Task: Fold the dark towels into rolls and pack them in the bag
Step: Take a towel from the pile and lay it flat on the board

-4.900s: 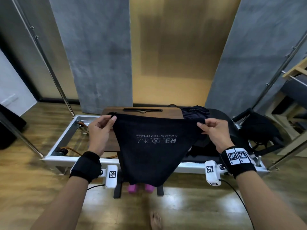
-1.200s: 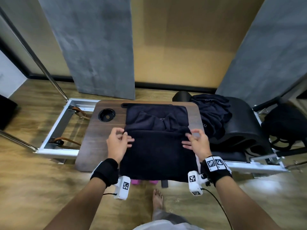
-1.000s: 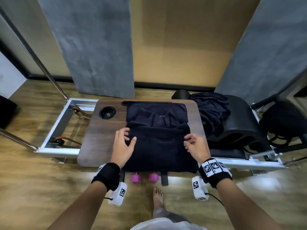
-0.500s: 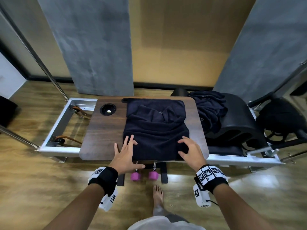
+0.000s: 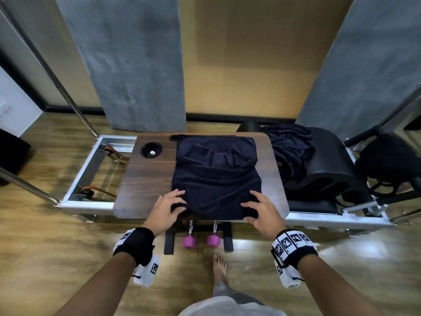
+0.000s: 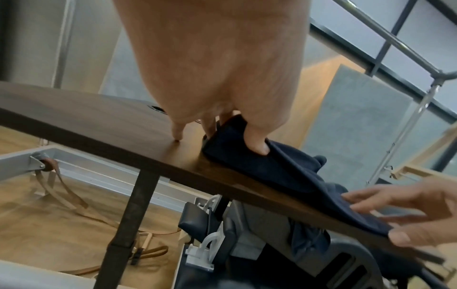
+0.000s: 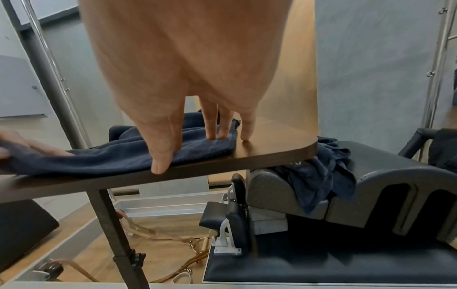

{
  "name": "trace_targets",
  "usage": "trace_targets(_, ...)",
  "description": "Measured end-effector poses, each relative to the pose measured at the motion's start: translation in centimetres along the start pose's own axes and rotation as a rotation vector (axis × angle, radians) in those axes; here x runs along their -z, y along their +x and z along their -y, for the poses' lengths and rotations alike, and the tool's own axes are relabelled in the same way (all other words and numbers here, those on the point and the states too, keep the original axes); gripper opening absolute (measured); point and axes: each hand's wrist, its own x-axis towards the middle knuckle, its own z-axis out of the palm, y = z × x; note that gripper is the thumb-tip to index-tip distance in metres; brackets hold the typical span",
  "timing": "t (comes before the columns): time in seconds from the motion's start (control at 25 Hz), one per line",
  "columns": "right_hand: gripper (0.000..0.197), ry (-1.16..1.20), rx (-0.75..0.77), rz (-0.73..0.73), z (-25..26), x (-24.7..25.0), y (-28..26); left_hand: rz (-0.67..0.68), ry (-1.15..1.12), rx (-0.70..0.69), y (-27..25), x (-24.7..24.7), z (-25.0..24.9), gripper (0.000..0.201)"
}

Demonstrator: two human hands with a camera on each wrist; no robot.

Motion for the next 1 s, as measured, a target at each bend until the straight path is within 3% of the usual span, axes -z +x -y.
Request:
trace_targets(0.12,0.026,-0.021,0.033,-0.013,-0.4,0.2,0.4,-0.167,-0.156,-0.032,0.9,0.2,-0.4,0.007)
trace_targets(0.24,0.016,0.024,0.059,-0.108,-0.3,1.3,1.2,-0.194,-0.274,-0.031,2.2,0.8,-1.7,0.015)
trace_targets(0.4,0.011,0.228,-0.005,-0.316,0.0,5.7,4.0,-0.347,-0.354,-0.018,5.1,2.4,-3.1,0.008)
trace_targets(0.56,0.021,0.442,-0.027,-0.273,-0.4,11.5,9.9,-0.517,-0.356,-0.01,10.5,4.7,-4.7,0.008)
trace_targets(0.76,0.012,0.491,-0.07,-0.325,-1.5,15.0,17.8,-0.582,-0.381,0.08,17.5,6.4,-4.5,0.01)
trace_targets(0.88,0.006,0.423,-0.187,-0.336,-2.2,14.6,23.1,-0.579,-0.329,0.186,21.8,6.3,-3.3,0.009)
trace_targets(1.0,0.005,0.341,-0.27,-0.267,-3.2,12.8,26.9,-0.551,-0.245,0.307,25.6,5.6,-1.4,0.021)
